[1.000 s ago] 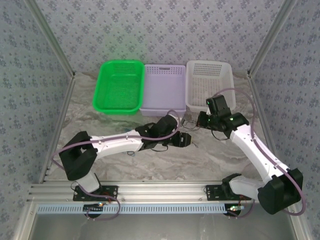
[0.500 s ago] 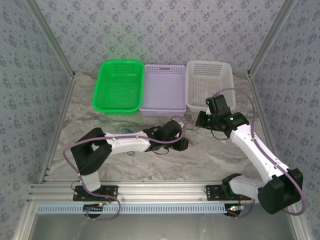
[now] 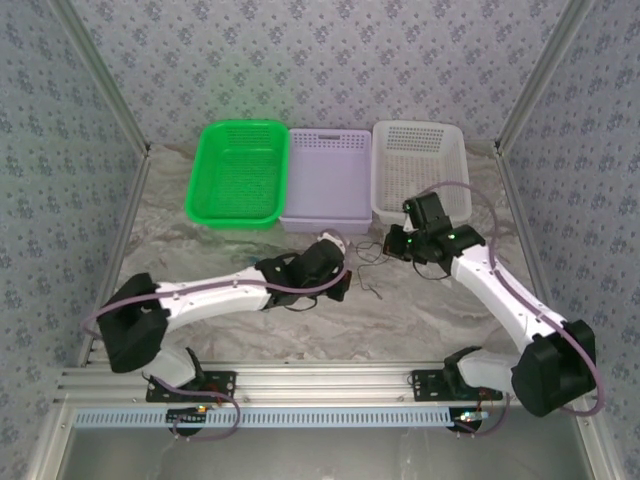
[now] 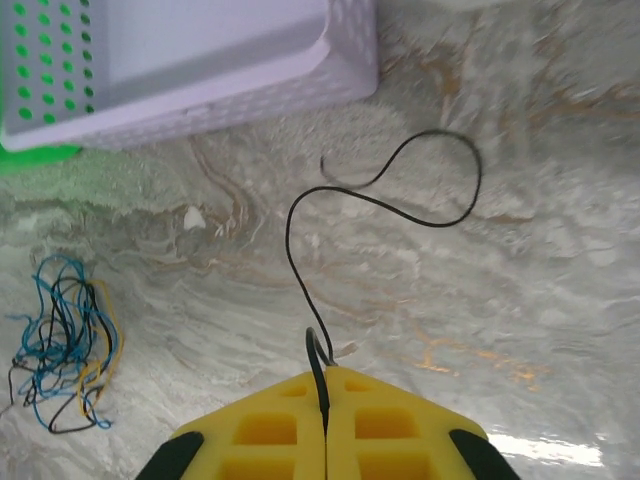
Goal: Untangle the cables
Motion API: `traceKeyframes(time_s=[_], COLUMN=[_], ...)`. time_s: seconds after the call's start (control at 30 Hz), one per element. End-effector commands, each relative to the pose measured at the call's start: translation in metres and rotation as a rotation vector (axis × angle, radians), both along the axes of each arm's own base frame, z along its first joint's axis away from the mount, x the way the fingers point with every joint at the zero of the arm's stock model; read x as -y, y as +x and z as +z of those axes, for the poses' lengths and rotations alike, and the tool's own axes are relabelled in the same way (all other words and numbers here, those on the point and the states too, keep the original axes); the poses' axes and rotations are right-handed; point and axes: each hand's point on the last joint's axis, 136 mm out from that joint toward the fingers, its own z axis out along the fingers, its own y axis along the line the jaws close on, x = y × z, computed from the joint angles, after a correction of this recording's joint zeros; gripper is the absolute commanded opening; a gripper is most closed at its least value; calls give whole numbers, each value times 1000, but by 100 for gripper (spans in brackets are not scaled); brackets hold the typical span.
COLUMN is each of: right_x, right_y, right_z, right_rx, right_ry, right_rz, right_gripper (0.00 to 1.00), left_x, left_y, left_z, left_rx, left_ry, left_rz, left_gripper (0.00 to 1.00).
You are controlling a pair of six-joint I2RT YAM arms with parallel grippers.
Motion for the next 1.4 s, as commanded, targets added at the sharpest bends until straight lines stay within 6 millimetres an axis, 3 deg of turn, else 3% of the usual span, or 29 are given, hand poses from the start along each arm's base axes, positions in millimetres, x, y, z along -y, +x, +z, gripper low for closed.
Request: traceKeyframes(time_s=[0.0,0.1,0.13,0.2,0.23,0.33,0.43,0.57,0.8,0.93,1.0,1.13,1.17,1.37], right_x=[-24,-29,-30,-30,-30,-28,-26,-23,-25,-25,-25,-22,-21,-20], right_y=[-3,-5,-5,-5,-4,-3,-2,1,6,7,7,7,7,9], right_z=[-6,-11,-13,-14,-12,-9,-8,-9,-11,-10,-11,-13,-14,-16], right_rx=[-15,-11,-12,-15,-14,-17,-31,-61,-115,-119,-120,-123,-125,-122], right_ry=[44,24,23,25,21,11,22,61,144,159,161,161,161,162], right_rz=[26,22,17,14,12,8,0,-16,-34,-37,-40,-48,-53,-59], right_gripper=[2,0,0,0,0,0,0,0,0,0,0,0,0,0], left_x=[-40,-43,-38,-30,-26,-16,4,27,43,40,37,33,31,10], left_y=[-10,-16,-19,-24,-24,-18,-12,-4,10,23,29,35,35,24], left_z=[-9,-8,-6,-6,-5,-4,-2,1,-25,-36,-40,-42,-42,-34], left_rx=[-4,-35,-42,-44,-36,23,55,95,147,175,194,208,204,192], left_ry=[167,135,99,32,0,-69,-182,-266,-255,-210,-186,-151,-143,-99], left_rz=[13,1,-17,-47,-57,-70,-86,-100,-66,2,29,58,64,54], left_gripper=[0,0,4,37,47,63,70,71,70,67,56,7,0,0])
